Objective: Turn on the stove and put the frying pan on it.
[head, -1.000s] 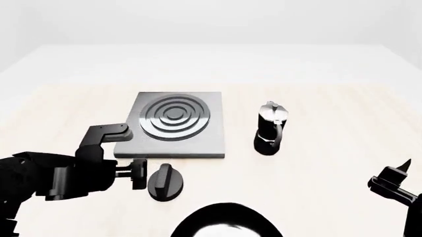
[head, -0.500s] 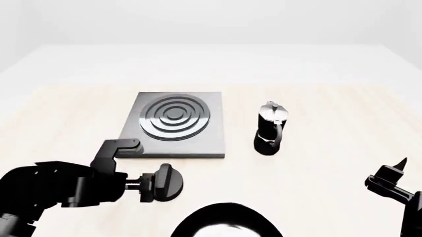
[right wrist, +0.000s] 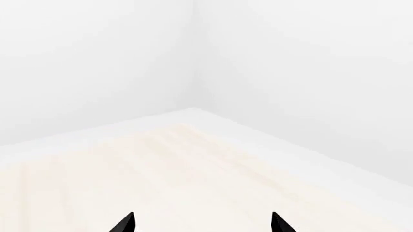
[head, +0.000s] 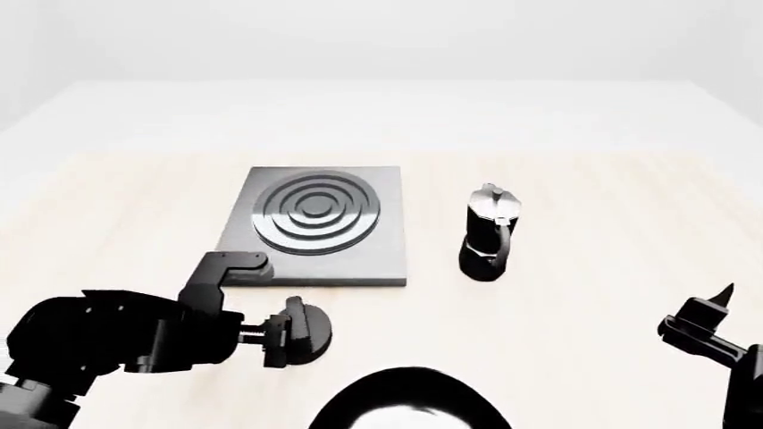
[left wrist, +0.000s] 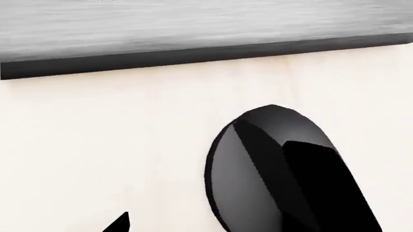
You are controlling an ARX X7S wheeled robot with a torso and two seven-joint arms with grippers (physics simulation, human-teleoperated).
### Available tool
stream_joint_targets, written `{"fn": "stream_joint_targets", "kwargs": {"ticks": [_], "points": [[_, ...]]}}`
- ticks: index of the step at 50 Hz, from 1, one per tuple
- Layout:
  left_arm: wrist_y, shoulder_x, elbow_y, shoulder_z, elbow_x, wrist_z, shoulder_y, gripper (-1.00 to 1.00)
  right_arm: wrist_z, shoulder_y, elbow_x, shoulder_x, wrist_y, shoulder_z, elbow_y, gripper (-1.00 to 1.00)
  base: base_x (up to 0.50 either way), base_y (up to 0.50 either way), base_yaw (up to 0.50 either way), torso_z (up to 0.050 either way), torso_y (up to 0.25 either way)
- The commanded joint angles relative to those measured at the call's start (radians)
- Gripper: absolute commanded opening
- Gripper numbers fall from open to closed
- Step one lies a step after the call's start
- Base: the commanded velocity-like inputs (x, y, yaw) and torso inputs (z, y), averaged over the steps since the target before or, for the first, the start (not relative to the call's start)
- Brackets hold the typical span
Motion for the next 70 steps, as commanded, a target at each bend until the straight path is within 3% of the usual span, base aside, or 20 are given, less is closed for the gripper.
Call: {"fn": "stream_joint_targets", "kwargs": {"ticks": [1, 10, 24, 45, 48, 49, 57, 61, 65, 66, 70], "points": [[0.018, 0.039, 0.002, 0.023, 0.015, 0.045, -0.025, 1.0, 0.004, 0.0, 0.007, 0.004, 0.006, -0.001, -0.009, 1.0, 0.0, 0.0, 0.0, 0.0, 0.0], [0.059, 0.072, -0.034, 0.042, 0.05, 0.062, -0.051, 1.0, 0.006, -0.006, 0.006, 0.001, -0.014, -0.007, 0.011, 1.0, 0.0, 0.0, 0.0, 0.0, 0.0], [0.142, 0.142, -0.123, 0.016, 0.108, -0.042, -0.107, 1.0, 0.009, -0.015, 0.014, 0.003, -0.017, -0.005, 0.005, 1.0, 0.0, 0.0, 0.0, 0.0, 0.0], [0.166, 0.132, -0.122, -0.017, 0.109, -0.108, -0.11, 1.0, 0.019, -0.006, 0.024, 0.014, -0.005, -0.012, 0.0, 1.0, 0.0, 0.0, 0.0, 0.0, 0.0], [0.178, 0.115, -0.043, -0.033, 0.096, -0.127, -0.095, 1.0, 0.021, -0.006, 0.026, 0.015, -0.004, -0.013, -0.002, 1.0, 0.0, 0.0, 0.0, 0.0, 0.0], [0.209, 0.087, 0.076, -0.029, 0.104, -0.119, -0.083, 1.0, 0.021, -0.006, 0.025, 0.015, -0.006, -0.014, 0.001, 1.0, 0.0, 0.0, 0.0, 0.0, 0.0], [0.08, 0.016, 0.436, -0.218, -0.124, -0.371, -0.177, 1.0, 0.018, 0.002, 0.025, 0.017, -0.001, -0.047, 0.003, 1.0, 0.0, 0.0, 0.0, 0.0, 0.0], [0.081, 0.009, 0.503, -0.234, -0.116, -0.464, -0.183, 1.0, 0.012, 0.015, 0.035, 0.022, 0.016, -0.063, -0.016, 1.0, 0.0, 0.0, 0.0, 0.0, 0.0], [0.118, -0.003, 0.535, -0.191, -0.056, -0.412, -0.164, 1.0, 0.014, 0.029, 0.037, 0.03, 0.033, -0.076, -0.039, 1.0, 0.0, 0.0, 0.0, 0.0, 0.0], [0.14, -0.015, 0.551, -0.159, -0.025, -0.339, -0.168, 1.0, 0.015, 0.03, 0.036, 0.032, 0.034, -0.076, -0.04, 1.0, 0.0, 0.0, 0.0, 0.0, 0.0], [0.182, -0.013, 0.543, -0.159, 0.004, -0.307, -0.18, 1.0, 0.016, 0.036, 0.041, 0.037, 0.042, -0.077, -0.053, 1.0, 0.0, 0.0, 0.0, 0.0, 0.0]]}}
